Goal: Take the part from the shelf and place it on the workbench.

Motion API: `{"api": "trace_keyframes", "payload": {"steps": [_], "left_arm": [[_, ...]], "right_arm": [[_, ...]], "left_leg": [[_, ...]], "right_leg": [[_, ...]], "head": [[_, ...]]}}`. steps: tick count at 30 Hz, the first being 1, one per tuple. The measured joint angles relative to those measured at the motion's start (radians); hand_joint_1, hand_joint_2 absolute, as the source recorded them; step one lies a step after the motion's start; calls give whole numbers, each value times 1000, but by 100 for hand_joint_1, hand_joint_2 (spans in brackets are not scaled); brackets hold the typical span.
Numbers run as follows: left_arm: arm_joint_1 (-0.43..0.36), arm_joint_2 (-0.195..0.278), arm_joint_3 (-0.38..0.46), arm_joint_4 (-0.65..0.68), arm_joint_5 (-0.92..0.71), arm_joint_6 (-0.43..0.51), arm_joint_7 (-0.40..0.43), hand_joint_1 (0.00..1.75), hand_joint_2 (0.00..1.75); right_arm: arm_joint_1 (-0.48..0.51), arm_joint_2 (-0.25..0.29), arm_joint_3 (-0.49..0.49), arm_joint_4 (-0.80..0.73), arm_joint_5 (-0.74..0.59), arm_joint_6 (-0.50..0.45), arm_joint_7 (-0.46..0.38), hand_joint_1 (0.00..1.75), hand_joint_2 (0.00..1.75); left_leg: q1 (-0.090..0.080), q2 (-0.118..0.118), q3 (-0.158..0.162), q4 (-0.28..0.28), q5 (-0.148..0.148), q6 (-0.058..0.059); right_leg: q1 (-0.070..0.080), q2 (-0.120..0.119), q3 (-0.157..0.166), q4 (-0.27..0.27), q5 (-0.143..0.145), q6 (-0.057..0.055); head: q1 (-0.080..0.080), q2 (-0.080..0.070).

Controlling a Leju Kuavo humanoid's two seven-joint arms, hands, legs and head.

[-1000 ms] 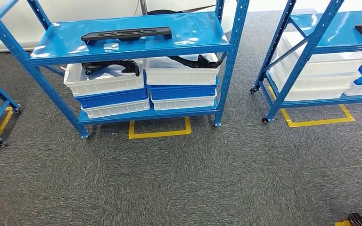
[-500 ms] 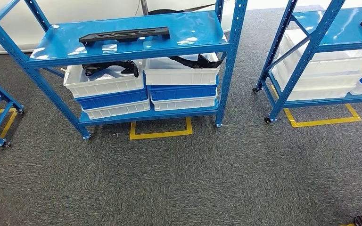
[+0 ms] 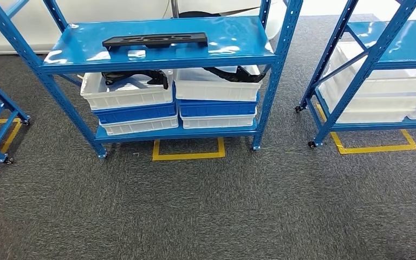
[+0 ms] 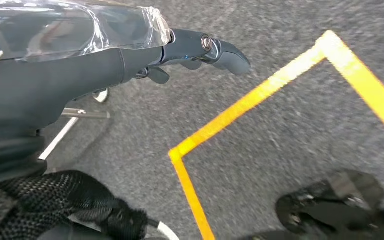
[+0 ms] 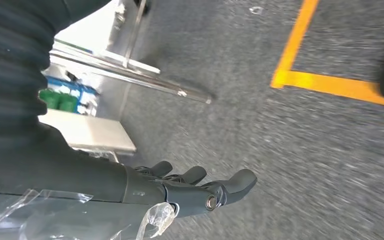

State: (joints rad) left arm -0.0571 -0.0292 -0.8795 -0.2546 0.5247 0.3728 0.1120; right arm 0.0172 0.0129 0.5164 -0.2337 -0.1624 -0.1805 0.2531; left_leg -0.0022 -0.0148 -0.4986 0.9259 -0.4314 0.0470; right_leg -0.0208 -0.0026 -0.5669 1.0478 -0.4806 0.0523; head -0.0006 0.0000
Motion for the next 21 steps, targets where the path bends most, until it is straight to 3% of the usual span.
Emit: {"api": "trace_keyframes", "payload": {"steps": [2, 6, 8, 10, 11, 12, 13, 15, 16, 17, 19, 21], "left_arm": [[1, 1, 41, -12, -35, -24, -7, 0, 175], [14, 8, 130, -27, -106, -69, -22, 0, 175], [26, 12, 174, -31, -137, -90, -30, 0, 175], [42, 16, 217, -32, -169, -112, -36, 0, 175], [54, 18, 239, -32, -184, -124, -39, 0, 175], [68, 19, 261, -32, -199, -134, -43, 0, 175], [81, 21, 283, -32, -213, -145, -46, 0, 175], [106, 24, 327, -31, -241, -165, -51, 0, 175], [119, 26, 347, -31, -257, -177, -52, 0, 175], [134, 27, 368, -31, -273, -189, -54, 0, 175], [165, 28, 410, -30, -308, -215, -61, 0, 175], [185, 28, 453, -31, -343, -241, -70, 0, 175]], "right_arm": [[21, -1, -22, 1, 11, 13, -16, 0, 175], [44, -2, -69, 0, 33, 36, -51, 0, 175], [46, -2, -92, -5, 44, 48, -68, 0, 175], [44, -2, -115, -16, 54, 59, -85, 0, 175], [41, -2, -127, -24, 59, 64, -92, 0, 175], [38, -2, -139, -34, 64, 69, -100, 0, 175], [33, -2, -150, -45, 69, 74, -107, 0, 175], [22, -2, -174, -71, 79, 83, -122, 0, 175], [16, -2, -186, -83, 84, 88, -129, 0, 175], [11, -2, -199, -95, 89, 93, -137, 0, 175], [9, -3, -225, -112, 98, 104, -152, 0, 175], [19, -6, -251, -122, 108, 114, -166, 0, 175]], "left_leg": [[-5, -2, 1, 5, -10, -9], [0, 0, -6, 29, -31, -25], [3, 3, -50, 131, -89, -37], [4, 4, -119, 276, -152, -46], [4, 4, -140, 316, -161, -47], [4, 5, -140, 316, -149, -46], [4, 7, -120, 270, -118, -44], [2, 12, -49, 114, -45, -34], [-1, 15, -22, 54, -23, -29], [-5, 17, -7, 20, -13, -25], [-8, 17, -3, 9, -12, -18], [-7, 14, -2, 7, -7, -22]], "right_leg": [[-1, 4, 33, -75, 25, -8], [0, 1, 35, -83, 25, -34], [-2, -4, 36, -84, 25, -43], [-2, -9, 36, -84, 23, -46], [-1, -11, 37, -84, 22, -46], [-1, -12, 39, -84, 21, -46], [-1, -12, 42, -84, 20, -45], [0, -12, 49, -84, 17, -41], [1, -12, 51, -84, 14, -37], [2, -11, 52, -85, 12, -32], [3, -11, 54, -86, 8, -23], [5, -11, 56, -87, 7, -45]], "head": [[-1, 0], [-2, 0], [-3, 0], [-3, 0], [-4, 0], [-4, 0], [-4, 0], [-4, 0], [-3, 0], [-3, 0], [-3, 0], [-2, 0]]}}
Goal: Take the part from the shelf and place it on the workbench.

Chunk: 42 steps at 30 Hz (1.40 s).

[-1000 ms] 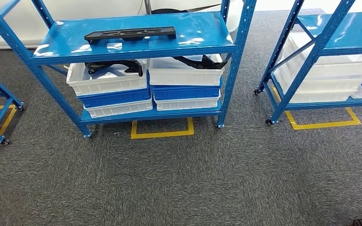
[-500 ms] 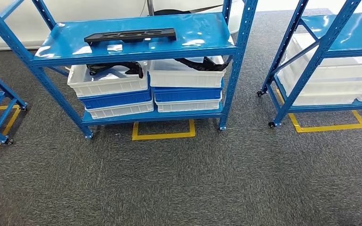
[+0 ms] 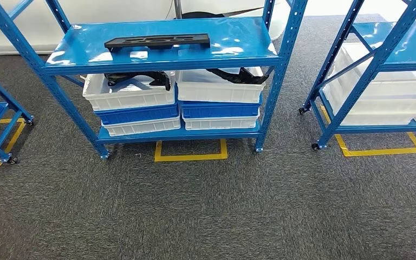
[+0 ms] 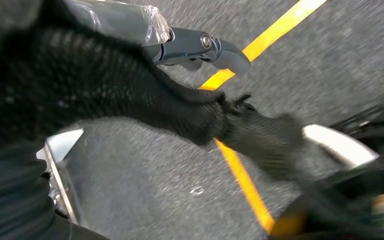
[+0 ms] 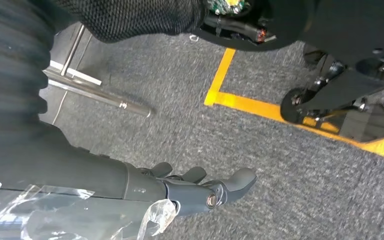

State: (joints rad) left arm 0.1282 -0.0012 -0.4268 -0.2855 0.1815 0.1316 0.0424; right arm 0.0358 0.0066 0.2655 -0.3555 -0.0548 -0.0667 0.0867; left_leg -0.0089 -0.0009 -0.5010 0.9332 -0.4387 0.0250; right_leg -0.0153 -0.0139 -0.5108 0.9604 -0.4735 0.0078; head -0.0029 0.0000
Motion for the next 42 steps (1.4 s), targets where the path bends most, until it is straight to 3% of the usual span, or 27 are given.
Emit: {"api": "trace_keyframes", "payload": {"steps": [2, 3, 10, 12, 24, 42], "left_arm": [[4, 0, 42, -2, -31, -21, -8, 0, 175], [3, 1, 62, -4, -44, -30, -12, 0, 175], [4, 2, 220, -37, -160, -111, -37, 0, 175], [4, 2, 252, -44, -175, -121, -39, 0, 175], [5, 2, 355, -69, -178, -127, -40, 0, 175], [-5, 0, 364, -75, -135, -102, -35, 0, 175]], "right_arm": [[13, -3, -25, -3, 8, 10, -14, 0, 175], [19, -4, -37, -4, 12, 14, -20, 0, 175], [77, -7, -132, -13, 50, 54, -75, 0, 175], [85, -7, -150, -13, 54, 59, -83, 0, 175], [98, -7, -209, -13, 55, 63, -87, 0, 175], [91, -6, -220, -13, 40, 52, -68, 0, 175]], "left_leg": [[1, -3, -1, -1, 2, -3], [0, -3, -1, -1, 2, -1], [-1, 0, -1, 0, -1, 6], [-1, 0, -1, 0, -2, 6], [9, 0, -1, 0, 0, 3], [12, 0, -1, 0, 1, 1]], "right_leg": [[4, -1, 1, -2, 2, -24], [4, -2, 2, -5, 4, -23], [2, 0, 7, -17, 11, 15], [2, 0, 7, -17, 11, 21], [11, 1, 7, -17, 10, 21], [14, 1, 8, -17, 11, 19]], "head": [[0, 0], [0, 0], [0, 0], [0, 0], [0, 0], [0, 0]]}}
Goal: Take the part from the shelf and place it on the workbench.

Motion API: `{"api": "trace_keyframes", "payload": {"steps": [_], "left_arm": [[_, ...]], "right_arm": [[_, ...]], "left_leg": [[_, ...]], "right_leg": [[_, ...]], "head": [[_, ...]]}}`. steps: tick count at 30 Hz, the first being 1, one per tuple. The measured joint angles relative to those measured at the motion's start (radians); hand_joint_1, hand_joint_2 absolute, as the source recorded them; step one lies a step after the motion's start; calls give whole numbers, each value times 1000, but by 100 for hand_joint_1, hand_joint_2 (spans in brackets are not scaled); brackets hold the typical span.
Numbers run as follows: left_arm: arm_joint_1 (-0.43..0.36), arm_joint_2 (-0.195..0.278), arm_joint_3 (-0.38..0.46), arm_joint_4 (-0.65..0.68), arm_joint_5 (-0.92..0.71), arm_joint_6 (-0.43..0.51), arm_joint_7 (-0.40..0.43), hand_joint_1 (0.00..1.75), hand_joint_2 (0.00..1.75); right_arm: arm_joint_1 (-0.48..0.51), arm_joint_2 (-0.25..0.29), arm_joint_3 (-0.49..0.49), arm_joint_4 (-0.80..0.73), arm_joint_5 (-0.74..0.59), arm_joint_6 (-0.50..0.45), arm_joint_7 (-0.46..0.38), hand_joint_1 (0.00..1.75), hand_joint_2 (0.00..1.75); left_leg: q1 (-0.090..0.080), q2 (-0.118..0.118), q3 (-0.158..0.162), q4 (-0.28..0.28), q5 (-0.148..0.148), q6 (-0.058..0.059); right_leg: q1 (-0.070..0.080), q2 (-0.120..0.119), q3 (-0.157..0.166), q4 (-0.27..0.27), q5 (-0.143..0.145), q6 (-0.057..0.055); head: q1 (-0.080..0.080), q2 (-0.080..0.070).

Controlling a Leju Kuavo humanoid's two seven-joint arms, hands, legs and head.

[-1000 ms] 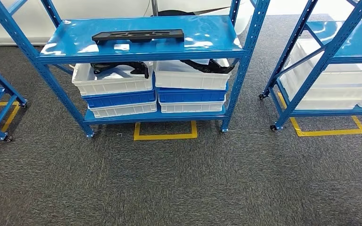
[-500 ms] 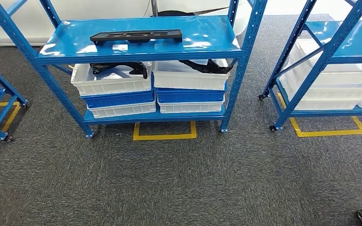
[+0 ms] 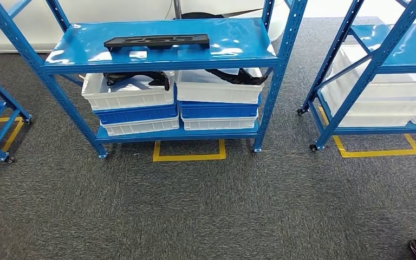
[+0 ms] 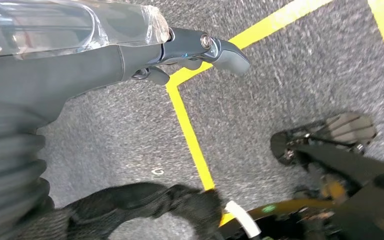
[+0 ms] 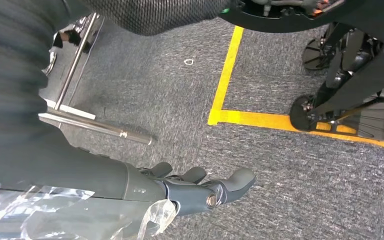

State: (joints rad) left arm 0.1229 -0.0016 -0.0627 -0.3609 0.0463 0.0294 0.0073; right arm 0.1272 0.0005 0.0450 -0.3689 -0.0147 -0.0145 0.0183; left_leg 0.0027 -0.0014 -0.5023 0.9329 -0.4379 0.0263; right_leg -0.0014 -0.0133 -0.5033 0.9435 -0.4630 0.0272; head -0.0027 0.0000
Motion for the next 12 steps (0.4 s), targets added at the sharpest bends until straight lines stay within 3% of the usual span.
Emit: {"api": "trace_keyframes", "payload": {"steps": [12], "left_arm": [[-49, -12, -163, 0, 210, 132, 37, 0, 175]], "right_arm": [[-40, 6, 97, 2, -76, -78, 84, 0, 175]], "left_leg": [[0, 0, 1, 0, 0, 0]], "right_leg": [[0, 0, 0, 0, 0, 0]], "head": [[0, 0]]}}
